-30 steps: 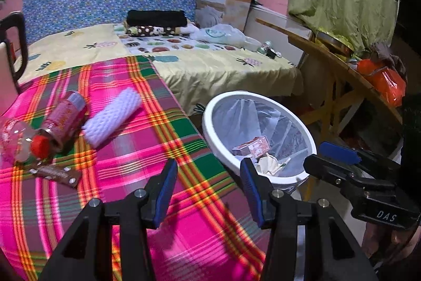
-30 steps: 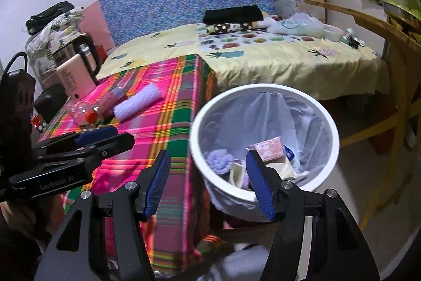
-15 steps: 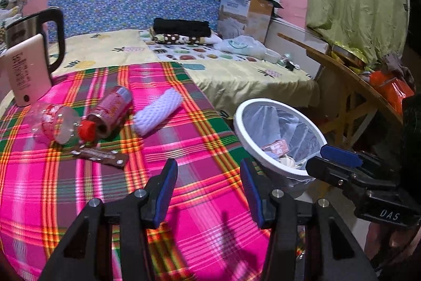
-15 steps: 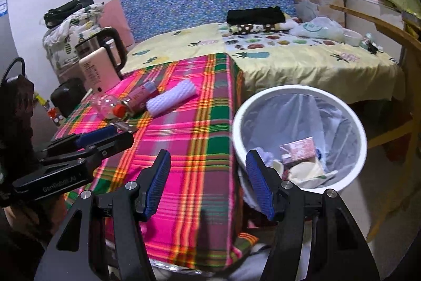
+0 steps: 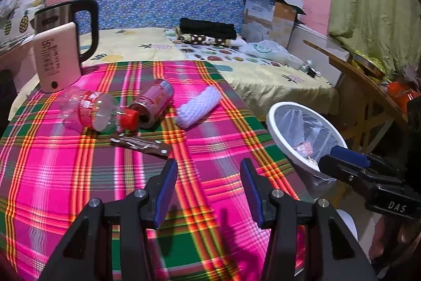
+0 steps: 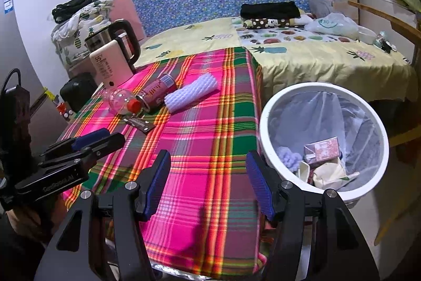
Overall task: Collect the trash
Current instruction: 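Move both open tools back over the table, then grasp the red-label plastic bottle with the left tool while the right tool grasps the brown wrapper strip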
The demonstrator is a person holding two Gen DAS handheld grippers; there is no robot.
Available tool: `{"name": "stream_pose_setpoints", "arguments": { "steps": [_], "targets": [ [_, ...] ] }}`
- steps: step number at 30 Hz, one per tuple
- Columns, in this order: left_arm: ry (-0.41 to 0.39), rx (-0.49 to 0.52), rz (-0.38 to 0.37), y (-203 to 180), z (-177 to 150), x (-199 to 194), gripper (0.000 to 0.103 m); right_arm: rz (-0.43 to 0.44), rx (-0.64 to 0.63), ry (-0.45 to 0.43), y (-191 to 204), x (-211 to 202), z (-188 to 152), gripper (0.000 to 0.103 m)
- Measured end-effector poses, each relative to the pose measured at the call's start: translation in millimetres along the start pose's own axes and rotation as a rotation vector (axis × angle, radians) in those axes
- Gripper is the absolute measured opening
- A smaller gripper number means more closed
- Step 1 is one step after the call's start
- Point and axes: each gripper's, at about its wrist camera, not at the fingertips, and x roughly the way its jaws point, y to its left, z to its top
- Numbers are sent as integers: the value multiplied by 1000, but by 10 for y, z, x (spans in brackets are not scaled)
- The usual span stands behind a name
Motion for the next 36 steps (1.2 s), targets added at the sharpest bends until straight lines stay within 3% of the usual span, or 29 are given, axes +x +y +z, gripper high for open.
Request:
{"name": "stream_pose_setpoints", "arguments": {
  "steps": [18,27,36],
  "targets": [
    [-17,-123,171,644,245,56,52,21,-65,13,256,235,213,61],
    [-22,-232,242,1019,442,312,62,30,-74,23,265,390,309,61],
    [-10,-372,358,1327,620,678,74,30,-71,48,205,536,372,61]
  ]
}}
